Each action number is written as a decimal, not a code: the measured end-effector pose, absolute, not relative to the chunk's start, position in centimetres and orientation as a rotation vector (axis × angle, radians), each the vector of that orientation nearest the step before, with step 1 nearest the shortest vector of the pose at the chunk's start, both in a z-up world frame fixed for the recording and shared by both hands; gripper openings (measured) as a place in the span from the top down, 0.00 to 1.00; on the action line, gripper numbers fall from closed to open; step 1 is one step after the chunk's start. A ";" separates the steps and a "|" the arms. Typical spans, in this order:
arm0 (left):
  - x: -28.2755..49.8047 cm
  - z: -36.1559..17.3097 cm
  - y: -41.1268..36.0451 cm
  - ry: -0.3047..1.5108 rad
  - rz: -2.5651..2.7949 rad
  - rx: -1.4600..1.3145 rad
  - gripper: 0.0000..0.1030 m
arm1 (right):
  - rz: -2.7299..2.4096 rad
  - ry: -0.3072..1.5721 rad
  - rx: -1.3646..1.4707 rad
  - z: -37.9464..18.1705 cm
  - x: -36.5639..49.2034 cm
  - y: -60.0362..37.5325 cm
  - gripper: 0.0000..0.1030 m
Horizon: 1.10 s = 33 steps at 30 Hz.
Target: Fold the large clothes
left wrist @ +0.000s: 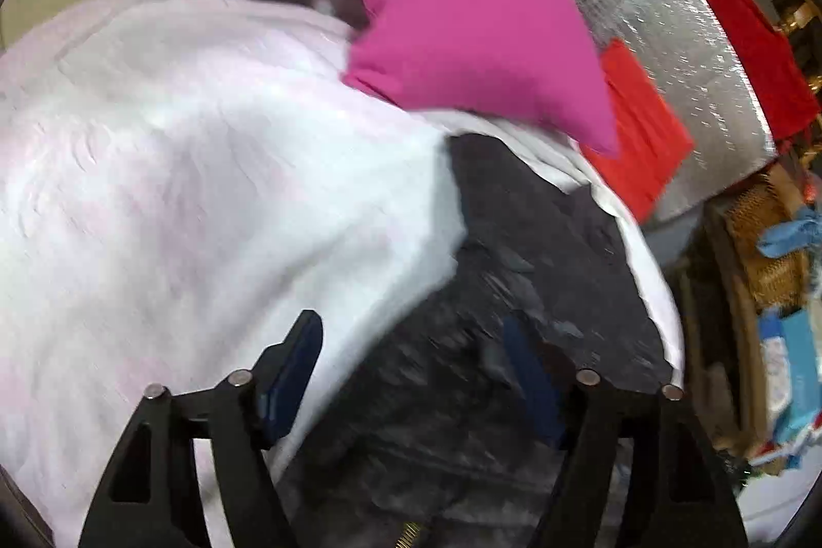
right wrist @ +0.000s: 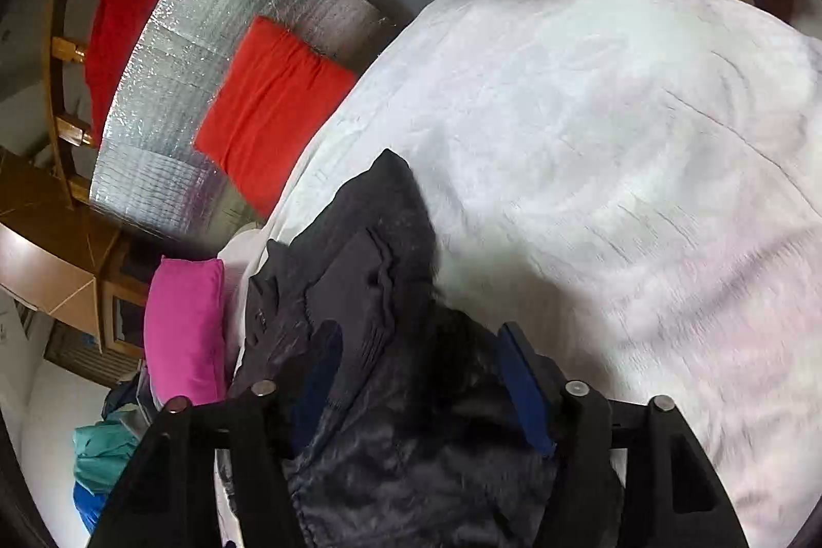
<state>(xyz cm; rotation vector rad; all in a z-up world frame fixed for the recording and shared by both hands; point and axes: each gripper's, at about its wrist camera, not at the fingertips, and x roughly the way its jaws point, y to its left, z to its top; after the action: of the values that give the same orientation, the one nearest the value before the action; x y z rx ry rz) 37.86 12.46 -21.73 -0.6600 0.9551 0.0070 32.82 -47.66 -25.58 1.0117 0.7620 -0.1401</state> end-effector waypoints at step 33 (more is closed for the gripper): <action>38.3 -20.9 8.1 0.990 -0.048 -0.379 0.32 | -0.028 0.799 0.693 -22.2 32.3 -45.0 0.37</action>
<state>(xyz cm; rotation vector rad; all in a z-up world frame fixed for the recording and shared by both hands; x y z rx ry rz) 38.33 8.12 -20.87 -0.3790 0.9896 -0.0480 32.29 -45.00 -22.24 0.6925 0.7992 -0.0284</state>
